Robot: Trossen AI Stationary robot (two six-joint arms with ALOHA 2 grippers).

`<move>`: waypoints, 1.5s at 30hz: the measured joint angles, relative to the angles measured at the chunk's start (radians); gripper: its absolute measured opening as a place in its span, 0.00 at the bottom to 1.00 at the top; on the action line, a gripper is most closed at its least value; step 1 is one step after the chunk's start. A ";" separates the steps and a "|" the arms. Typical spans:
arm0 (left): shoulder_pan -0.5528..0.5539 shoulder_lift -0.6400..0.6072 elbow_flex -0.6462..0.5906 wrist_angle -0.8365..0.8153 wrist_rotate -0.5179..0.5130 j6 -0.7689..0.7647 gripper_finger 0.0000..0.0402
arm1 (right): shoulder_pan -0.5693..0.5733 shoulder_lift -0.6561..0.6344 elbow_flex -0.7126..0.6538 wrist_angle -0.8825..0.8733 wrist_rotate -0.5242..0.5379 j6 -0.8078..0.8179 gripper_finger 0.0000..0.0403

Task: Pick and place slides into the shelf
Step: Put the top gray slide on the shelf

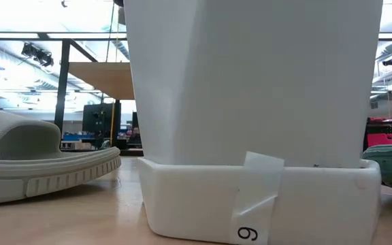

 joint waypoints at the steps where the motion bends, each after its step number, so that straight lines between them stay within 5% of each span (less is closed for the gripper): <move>1: 0.004 0.000 0.000 -0.009 0.001 0.000 0.03 | 0.000 0.004 0.000 0.001 0.000 0.000 0.04; 22: 0.006 0.023 0.000 -0.182 0.092 -0.027 0.03 | -0.001 0.039 0.000 0.031 0.001 0.026 0.04; 45: -0.032 0.092 0.000 -0.133 0.176 -0.036 0.03 | -0.001 0.039 0.000 0.059 -0.002 0.097 0.04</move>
